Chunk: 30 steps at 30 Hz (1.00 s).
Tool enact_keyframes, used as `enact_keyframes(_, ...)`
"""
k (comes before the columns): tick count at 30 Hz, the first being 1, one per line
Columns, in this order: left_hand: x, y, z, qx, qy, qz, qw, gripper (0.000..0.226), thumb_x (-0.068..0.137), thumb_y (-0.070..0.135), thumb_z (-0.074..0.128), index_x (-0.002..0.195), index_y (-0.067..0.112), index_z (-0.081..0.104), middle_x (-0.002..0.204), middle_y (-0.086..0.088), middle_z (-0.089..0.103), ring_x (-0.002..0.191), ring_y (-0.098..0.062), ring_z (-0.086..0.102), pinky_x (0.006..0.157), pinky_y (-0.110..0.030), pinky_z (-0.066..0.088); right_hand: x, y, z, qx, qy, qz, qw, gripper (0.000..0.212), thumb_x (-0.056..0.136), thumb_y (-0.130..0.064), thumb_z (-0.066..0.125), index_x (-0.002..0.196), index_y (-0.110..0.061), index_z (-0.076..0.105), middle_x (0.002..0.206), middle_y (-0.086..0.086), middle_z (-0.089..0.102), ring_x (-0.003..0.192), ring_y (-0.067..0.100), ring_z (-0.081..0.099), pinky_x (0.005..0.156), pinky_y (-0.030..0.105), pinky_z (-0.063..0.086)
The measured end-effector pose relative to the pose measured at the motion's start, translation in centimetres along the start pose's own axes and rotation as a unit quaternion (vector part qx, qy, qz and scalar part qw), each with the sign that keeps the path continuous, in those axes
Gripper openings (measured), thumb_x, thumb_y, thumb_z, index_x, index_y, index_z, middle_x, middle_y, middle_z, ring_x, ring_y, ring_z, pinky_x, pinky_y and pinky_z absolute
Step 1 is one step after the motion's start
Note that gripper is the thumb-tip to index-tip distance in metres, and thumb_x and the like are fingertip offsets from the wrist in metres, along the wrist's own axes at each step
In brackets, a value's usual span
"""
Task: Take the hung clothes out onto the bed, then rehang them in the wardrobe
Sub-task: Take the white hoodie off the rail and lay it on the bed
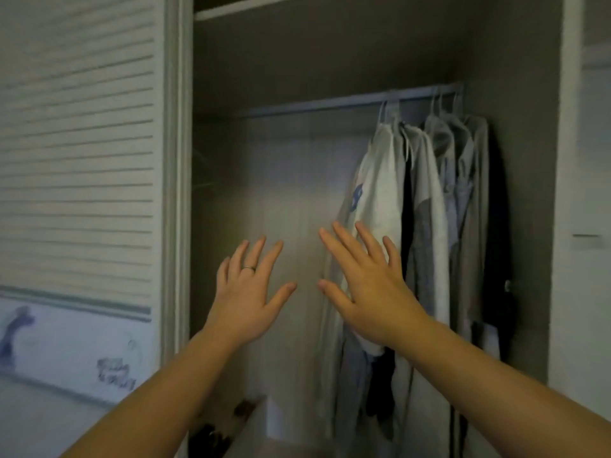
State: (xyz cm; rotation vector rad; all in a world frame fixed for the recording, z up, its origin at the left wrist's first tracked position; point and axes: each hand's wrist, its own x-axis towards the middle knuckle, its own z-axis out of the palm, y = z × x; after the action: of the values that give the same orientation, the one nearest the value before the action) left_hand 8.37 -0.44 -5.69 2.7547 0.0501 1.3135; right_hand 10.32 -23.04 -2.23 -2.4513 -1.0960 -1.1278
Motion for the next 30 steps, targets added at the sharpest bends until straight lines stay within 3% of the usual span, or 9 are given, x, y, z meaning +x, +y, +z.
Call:
enact_keyframes(6,12.1,-0.3,3.3,-0.049,0.028,0.078,0.995,0.082,0.082,0.078,0.01,0.155,0.041,0.01,0.166,0.005,0.005,0.152,-0.023,0.0,0.119,-0.048,0.008,7.2,3.6,-2.6,-0.115,0.032,0.032,0.992,0.068,0.098,-0.06,0.026,0.153,-0.041,-0.008,0.163,-0.013,-0.009,0.149,0.016,-0.016,0.12,0.049,-0.008)
enact_keyframes(10,19.3,-0.6,5.2,-0.081,0.032,0.109,0.99,0.084,0.08,0.079,0.008,0.155,0.041,0.008,0.166,0.006,0.003,0.152,-0.021,0.0,0.12,-0.045,0.007,12.6,5.8,-3.9,-0.168,0.056,0.057,0.983,0.066,0.098,-0.059,0.03,0.154,-0.04,-0.001,0.163,-0.011,0.0,0.15,0.018,-0.007,0.12,0.049,0.0)
enact_keyframes(15,27.0,-0.7,6.8,-0.12,0.022,0.137,0.983,0.071,0.094,0.069,0.028,0.156,0.039,0.008,0.166,0.005,0.004,0.152,-0.021,0.002,0.119,-0.045,0.008,19.3,8.0,-5.5,-0.252,0.064,0.108,0.959,0.064,0.098,-0.055,0.034,0.155,-0.034,0.012,0.162,-0.007,0.017,0.149,0.018,0.011,0.118,0.045,0.013)
enact_keyframes(24,33.7,2.7,8.6,-0.27,-0.069,0.176,0.944,0.07,0.094,0.07,0.032,0.155,0.041,0.013,0.165,0.007,0.008,0.151,-0.019,0.006,0.118,-0.046,0.015,26.5,10.6,-6.2,-0.364,-0.026,0.254,0.896,0.053,0.096,-0.05,0.04,0.139,-0.019,0.036,0.134,0.012,0.055,0.12,0.036,0.052,0.095,0.047,0.036)
enact_keyframes(30,34.4,4.5,9.3,-0.351,-0.102,0.212,0.906,0.071,0.094,0.069,0.035,0.155,0.038,0.018,0.164,0.008,0.017,0.15,-0.023,0.014,0.12,-0.047,0.02,29.7,11.1,-6.1,-0.296,0.002,0.332,0.895,0.035,0.092,-0.035,0.056,0.116,-0.009,0.056,0.118,0.012,0.062,0.103,0.033,0.059,0.078,0.034,0.046)
